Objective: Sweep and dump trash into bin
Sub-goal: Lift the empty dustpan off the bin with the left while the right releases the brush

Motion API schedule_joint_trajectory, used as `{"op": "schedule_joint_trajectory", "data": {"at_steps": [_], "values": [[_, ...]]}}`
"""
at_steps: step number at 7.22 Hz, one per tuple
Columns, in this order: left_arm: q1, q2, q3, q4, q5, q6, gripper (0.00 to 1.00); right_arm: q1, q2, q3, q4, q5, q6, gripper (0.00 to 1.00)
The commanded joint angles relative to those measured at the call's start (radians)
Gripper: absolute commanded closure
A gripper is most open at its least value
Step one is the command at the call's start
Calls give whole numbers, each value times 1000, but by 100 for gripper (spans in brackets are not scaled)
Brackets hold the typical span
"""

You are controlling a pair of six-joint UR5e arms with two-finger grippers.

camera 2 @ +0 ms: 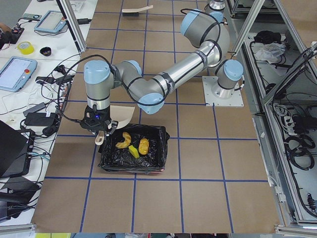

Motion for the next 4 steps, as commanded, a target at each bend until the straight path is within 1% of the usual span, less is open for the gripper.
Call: {"op": "schedule_joint_trajectory", "data": {"at_steps": [1, 2, 3, 4], "values": [[-84, 4, -4, -67, 4, -105, 100, 50, -3, 2, 16, 1, 6, 0], [-114, 1, -12, -83, 7, -104, 100, 52, -3, 6, 14, 14, 7, 0], [-140, 4, -30, -104, 13, -93, 100, 52, 2, 8, 10, 49, 10, 0], [-185, 1, -41, -114, 15, -91, 100, 52, 3, 8, 8, 63, 12, 0]]}}
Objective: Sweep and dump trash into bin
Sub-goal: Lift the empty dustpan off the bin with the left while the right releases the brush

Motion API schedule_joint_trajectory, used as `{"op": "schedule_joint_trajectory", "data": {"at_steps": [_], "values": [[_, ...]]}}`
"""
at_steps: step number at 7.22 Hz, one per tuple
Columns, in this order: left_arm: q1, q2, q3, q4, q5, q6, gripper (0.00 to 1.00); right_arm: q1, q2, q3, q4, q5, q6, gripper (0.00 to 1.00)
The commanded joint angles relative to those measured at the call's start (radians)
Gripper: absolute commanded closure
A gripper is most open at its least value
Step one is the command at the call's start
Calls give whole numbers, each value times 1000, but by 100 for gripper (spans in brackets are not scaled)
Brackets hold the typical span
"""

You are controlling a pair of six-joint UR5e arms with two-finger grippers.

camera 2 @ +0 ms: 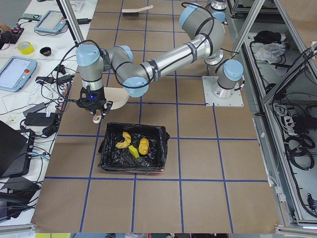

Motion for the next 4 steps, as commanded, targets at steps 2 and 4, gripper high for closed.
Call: {"op": "schedule_joint_trajectory", "data": {"at_steps": [2, 4], "values": [[-123, -2, -103, -37, -9, -13, 100, 1, 6, 3, -10, 23, 25, 0], [-157, -3, -214, -8, -7, -148, 100, 1, 4, 3, -9, 25, 67, 0]]}}
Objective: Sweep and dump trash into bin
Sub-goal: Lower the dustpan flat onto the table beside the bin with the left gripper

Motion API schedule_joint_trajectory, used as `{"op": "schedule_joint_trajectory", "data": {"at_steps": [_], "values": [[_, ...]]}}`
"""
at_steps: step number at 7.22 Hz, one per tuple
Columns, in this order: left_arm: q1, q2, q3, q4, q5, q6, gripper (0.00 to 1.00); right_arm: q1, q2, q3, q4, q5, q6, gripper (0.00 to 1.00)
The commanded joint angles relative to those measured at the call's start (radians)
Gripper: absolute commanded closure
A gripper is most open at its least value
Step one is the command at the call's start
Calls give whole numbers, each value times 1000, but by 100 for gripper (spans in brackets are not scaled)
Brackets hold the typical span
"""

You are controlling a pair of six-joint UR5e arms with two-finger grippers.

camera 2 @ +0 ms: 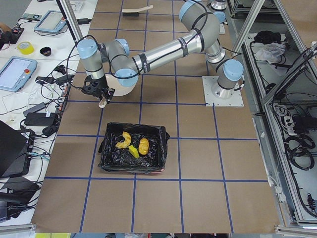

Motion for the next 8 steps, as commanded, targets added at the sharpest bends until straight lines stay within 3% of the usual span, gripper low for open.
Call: {"op": "schedule_joint_trajectory", "data": {"at_steps": [1, 4, 8], "values": [[-40, 12, -112, 73, 0, -126, 100, 0, 1, 0, -2, -1, 14, 0], [-85, 53, -241, 300, 12, -238, 100, 0, -1, 0, -2, 6, 14, 0], [-131, 84, -378, 397, 26, -266, 100, 0, -2, 0, -3, 7, 31, 0]]}}
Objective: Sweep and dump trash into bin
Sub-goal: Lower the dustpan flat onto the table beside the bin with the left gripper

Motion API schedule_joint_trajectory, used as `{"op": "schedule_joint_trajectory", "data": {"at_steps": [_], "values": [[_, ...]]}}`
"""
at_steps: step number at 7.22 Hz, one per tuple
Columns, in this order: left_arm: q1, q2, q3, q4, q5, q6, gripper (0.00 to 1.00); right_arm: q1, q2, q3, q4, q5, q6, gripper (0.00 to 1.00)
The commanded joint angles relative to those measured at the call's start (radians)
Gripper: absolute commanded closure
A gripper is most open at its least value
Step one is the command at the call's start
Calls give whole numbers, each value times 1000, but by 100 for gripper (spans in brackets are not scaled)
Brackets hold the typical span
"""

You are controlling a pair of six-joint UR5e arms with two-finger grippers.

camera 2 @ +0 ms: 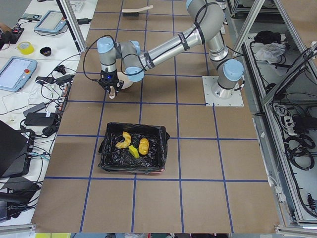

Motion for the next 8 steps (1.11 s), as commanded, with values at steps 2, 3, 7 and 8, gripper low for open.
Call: {"op": "schedule_joint_trajectory", "data": {"at_steps": [2, 3, 7, 8], "values": [[-24, -4, -52, 55, 12, -31, 100, 0, -4, 2, -12, 2, 22, 0], [-30, -4, -53, 55, 14, -49, 100, 3, -6, 5, -8, 23, 66, 0], [-58, 14, -87, 76, 28, -45, 100, 5, -4, 5, -15, 27, 64, 0], [-60, 17, -101, 78, 28, -42, 100, 5, -6, 5, -15, 15, 62, 0]]}}
